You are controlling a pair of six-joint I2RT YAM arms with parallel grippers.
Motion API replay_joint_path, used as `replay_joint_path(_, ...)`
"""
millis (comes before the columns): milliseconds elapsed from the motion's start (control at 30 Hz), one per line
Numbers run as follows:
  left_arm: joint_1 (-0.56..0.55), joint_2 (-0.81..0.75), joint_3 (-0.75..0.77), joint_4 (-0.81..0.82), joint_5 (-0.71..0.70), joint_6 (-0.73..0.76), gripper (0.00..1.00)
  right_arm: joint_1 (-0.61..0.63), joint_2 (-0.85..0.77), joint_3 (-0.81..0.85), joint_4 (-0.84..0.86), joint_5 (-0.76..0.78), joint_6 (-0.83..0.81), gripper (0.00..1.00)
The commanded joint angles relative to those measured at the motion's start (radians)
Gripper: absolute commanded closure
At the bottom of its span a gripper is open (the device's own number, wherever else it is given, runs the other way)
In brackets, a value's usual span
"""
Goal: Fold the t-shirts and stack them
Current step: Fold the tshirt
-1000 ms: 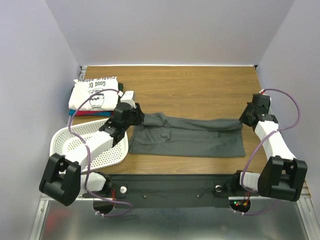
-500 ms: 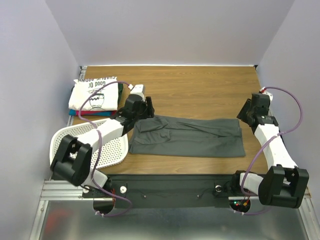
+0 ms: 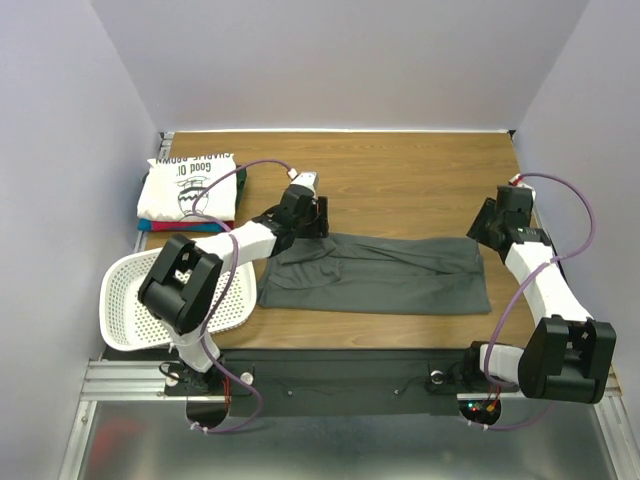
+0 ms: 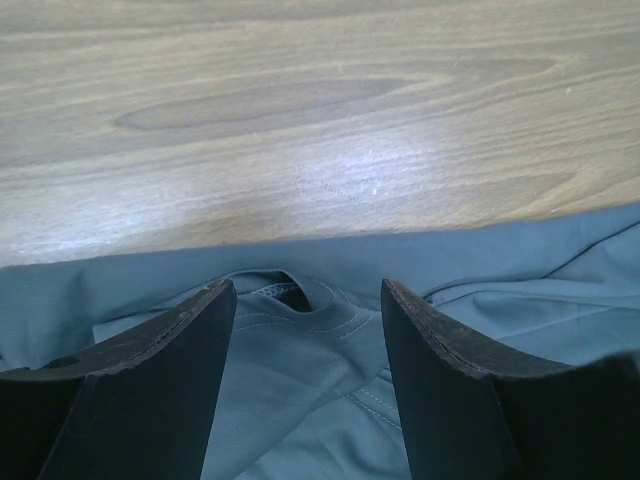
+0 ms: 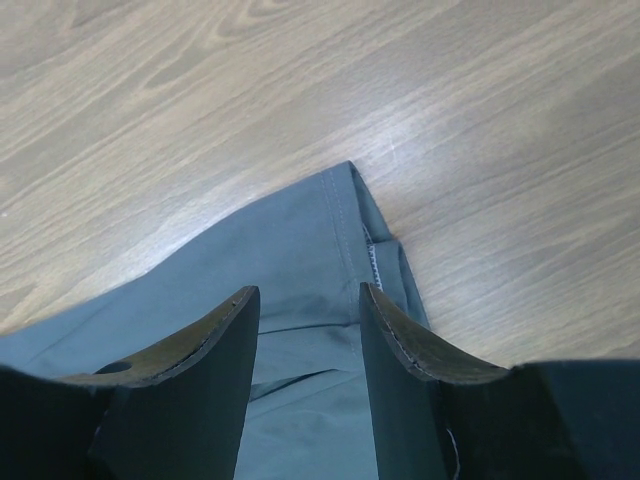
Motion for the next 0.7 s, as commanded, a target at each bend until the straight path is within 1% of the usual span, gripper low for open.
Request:
replay_joint_path(0,-0.018,0.030,0.049,-0.029,0.006,0.005,0.29,0.013,0.000,0.027,0.062,-0.014,-0.005,0.49)
replay_joint_path(67,-0.021,0.045,0.052,-0.035,-0.002,0.004,0.30,0.014,-0.003,0.025,0.064,-0.019,-0.007,0.49)
replay_joint_path(167,-0.026,0.051,0.052,-0.040,-0.008,0.001,0.53,0.016,-0.011,0.025,0.064,-0.020,-0.007,0.49)
replay_joint_path(200,-0.026,0.051,0.051,-0.040,-0.010,0.001,0.62,0.017,-0.011,0.022,0.065,-0.020,-0.007,0.49)
replay_joint_path(233,-0.028,0.050,0.049,-0.039,-0.011,-0.001,0.77,0.017,-0.012,0.022,0.065,-0.022,-0.007,0.49)
replay_joint_path(300,-0.031,0.047,0.046,-0.035,-0.008,-0.004,0.84,0.019,-0.012,0.022,0.065,-0.022,-0.007,0.49)
replay_joint_path(333,-0.031,0.044,0.046,-0.037,-0.008,-0.003,0.91,0.020,-0.012,0.019,0.067,-0.023,-0.007,0.49)
replay_joint_path(400,-0.038,0.036,0.042,-0.038,-0.017,-0.009,0.96,0.022,-0.014,0.019,0.067,-0.023,-0.007,0.49)
replay_joint_path(433,-0.043,0.031,0.038,-0.043,-0.033,-0.013,1.00,0.023,-0.014,0.016,0.067,-0.025,-0.007,0.49)
replay_joint_path(500,-0.063,0.004,0.028,-0.052,-0.062,-0.038,1.00,0.025,-0.015,0.016,0.067,-0.025,-0.007,0.50)
replay_joint_path(667,-0.132,-0.059,-0.026,-0.095,-0.189,-0.120,1.00,0.031,-0.009,0.018,0.067,-0.034,-0.008,0.49)
